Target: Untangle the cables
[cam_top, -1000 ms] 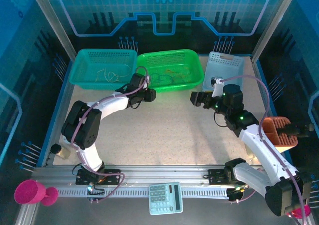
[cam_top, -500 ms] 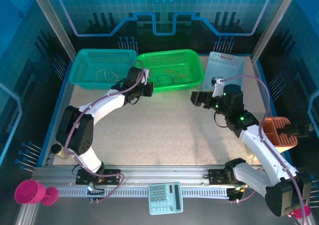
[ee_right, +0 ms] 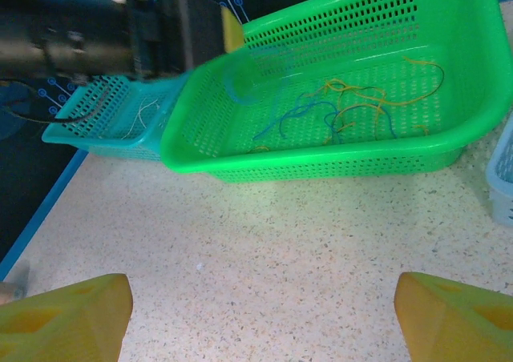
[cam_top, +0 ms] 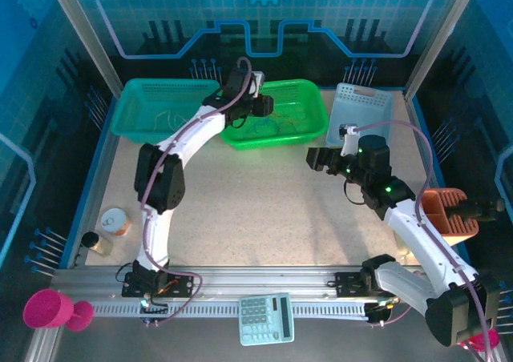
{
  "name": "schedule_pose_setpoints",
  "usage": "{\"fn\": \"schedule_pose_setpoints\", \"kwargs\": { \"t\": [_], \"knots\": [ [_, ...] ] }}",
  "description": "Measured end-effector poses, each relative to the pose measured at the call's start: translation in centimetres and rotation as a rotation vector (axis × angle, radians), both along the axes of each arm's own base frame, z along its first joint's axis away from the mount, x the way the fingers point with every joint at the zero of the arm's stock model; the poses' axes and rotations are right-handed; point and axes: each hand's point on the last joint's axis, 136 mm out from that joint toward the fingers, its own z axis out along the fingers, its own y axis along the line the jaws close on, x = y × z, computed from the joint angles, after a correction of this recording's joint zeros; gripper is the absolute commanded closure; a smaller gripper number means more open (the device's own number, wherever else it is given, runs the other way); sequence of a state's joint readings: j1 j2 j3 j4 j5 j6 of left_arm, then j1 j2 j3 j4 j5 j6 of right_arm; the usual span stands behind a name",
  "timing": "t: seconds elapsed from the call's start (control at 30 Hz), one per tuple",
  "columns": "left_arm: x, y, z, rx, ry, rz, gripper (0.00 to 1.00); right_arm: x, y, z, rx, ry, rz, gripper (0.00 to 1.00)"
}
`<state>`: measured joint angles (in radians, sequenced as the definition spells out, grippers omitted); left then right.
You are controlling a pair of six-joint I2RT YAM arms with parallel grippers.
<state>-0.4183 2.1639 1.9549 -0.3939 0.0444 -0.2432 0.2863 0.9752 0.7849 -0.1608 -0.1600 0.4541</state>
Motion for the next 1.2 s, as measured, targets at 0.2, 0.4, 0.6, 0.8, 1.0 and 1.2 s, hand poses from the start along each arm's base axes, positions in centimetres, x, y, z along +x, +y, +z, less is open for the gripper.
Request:
{"fn": "schedule_pose_setpoints", "kwargs": {
  "t": [0.2,0.4,0.6,0.8,1.0,1.2],
  "knots": [
    [-0.5,0.5,-3.7,0.068,0.108,0.002,0.01,0.0,-0.2,-0.1,-0.004,0.003,-0.005,0.14],
    [-1.4,0.9,-2.0,0.062,0.085,-0.002,0.01,0.0,-0.3,-0.1,-0.01,0.0,-0.003,0.11],
    [-6.5,3.1,4.4,0.012,-0.025,-0.002,0.01,0.2,-1.0,-0.4,-0.052,-0.006,-0.023,0.0],
    [-13.4,7.2,11.5,-0.065,-0.234,0.032,0.01,0.9,-2.5,-1.3,-0.127,-0.007,-0.088,0.0],
    [-18.0,14.8,10.0,-0.03,-0.373,0.212,0.01,1.9,-5.8,-3.8,-0.234,-0.035,-0.25,0.0],
    [-20.5,21.7,4.7,0.05,-0.392,0.41,0.01,2.3,-9.2,-8.3,-0.367,-0.067,-0.392,0.0]
  ]
}}
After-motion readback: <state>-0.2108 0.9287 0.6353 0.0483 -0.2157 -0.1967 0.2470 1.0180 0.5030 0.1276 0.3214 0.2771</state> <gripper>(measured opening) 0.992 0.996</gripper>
